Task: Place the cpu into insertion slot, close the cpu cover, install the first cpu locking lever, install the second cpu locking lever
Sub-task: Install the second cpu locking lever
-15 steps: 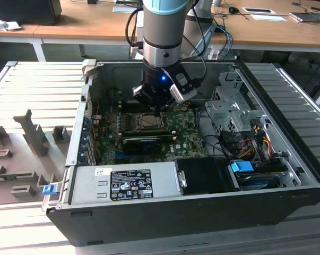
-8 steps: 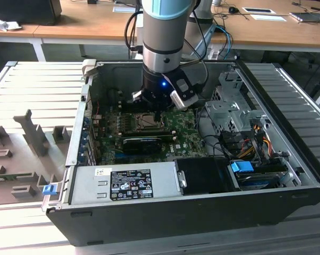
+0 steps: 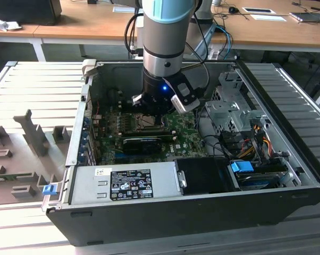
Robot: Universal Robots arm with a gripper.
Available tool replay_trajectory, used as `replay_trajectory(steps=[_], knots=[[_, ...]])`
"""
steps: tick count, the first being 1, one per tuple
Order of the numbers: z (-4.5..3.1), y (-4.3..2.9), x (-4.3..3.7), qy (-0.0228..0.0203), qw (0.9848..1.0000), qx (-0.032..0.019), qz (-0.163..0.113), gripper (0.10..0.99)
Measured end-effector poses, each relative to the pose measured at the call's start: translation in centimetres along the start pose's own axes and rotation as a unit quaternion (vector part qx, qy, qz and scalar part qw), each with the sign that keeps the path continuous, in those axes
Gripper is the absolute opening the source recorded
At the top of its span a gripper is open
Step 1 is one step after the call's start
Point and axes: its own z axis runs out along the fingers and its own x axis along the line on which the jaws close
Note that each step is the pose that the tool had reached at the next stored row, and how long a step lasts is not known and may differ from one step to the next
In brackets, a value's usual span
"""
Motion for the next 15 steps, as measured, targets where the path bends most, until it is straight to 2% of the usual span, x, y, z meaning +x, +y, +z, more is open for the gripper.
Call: replay_trajectory(steps=[2,4,5,6,8,15], knots=[[-0.05,-0.56,0.04,0.0002,1.0000,-0.0013,0.000,0.106],[-0.08,-0.73,0.15,-0.0003,1.0000,-0.0095,0.000,0.106],[-0.08,-0.74,0.21,-0.0008,0.9999,-0.0157,0.000,0.106],[-0.08,-0.76,0.26,-0.0016,0.9997,-0.0259,0.001,0.106],[-0.09,-0.80,0.28,-0.0027,0.9992,-0.0398,0.001,0.106],[-0.06,-0.84,0.29,-0.0028,0.9992,-0.0407,0.001,0.106]])
